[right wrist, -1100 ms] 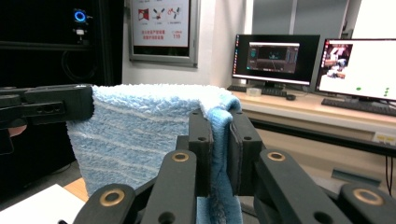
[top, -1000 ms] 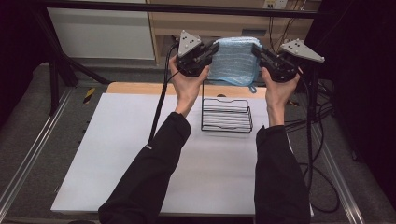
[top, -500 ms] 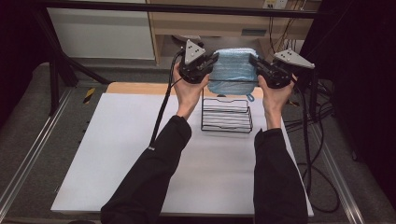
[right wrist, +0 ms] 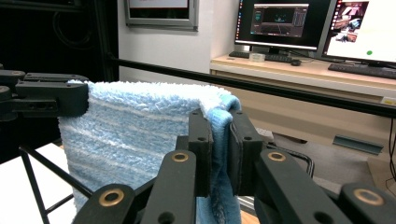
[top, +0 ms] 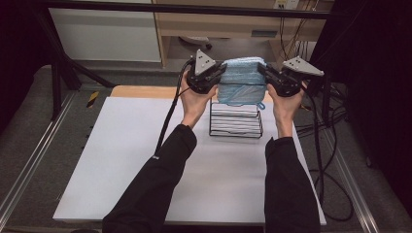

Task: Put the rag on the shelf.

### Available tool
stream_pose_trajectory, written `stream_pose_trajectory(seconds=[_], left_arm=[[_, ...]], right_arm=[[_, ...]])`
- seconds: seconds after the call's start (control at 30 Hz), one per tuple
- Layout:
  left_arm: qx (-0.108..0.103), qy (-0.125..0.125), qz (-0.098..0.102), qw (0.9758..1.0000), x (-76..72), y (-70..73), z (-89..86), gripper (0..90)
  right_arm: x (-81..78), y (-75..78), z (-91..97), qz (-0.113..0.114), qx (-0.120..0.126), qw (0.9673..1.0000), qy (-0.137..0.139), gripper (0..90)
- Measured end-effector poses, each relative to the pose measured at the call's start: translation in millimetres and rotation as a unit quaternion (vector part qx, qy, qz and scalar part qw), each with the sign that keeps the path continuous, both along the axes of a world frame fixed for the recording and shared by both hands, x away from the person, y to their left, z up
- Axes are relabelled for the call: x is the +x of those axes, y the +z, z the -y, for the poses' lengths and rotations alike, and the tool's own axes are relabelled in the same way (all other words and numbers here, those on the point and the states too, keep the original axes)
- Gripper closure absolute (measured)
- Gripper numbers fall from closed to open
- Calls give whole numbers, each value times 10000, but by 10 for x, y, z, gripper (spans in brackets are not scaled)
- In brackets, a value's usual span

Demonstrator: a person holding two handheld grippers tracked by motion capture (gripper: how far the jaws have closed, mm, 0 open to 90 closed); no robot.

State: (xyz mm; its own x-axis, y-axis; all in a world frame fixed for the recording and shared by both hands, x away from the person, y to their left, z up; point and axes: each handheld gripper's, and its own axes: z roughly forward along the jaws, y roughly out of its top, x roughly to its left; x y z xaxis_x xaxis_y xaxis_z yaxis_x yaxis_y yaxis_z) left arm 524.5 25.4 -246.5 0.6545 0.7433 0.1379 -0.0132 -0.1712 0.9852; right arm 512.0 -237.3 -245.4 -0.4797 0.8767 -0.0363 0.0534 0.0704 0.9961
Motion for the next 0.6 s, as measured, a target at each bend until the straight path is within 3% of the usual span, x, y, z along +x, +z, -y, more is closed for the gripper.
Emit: stream_pose_trajectory(seconds=[0.13, 0.4, 0.6], left_arm=[[12, -44, -7, 10000, -11, 10, -9, 824], [-256, -300, 57, 9992, -71, 127, -60, 823], [-219, -464, 31, 9987, -145, 175, -54, 822]], right_arm=[[-6, -10, 9, -26, 10, 10000, 15, 817], [-94, 73, 55, 138, 213, 9996, 128, 814], [-193, 134, 99, 177, 211, 9995, 158, 811]])
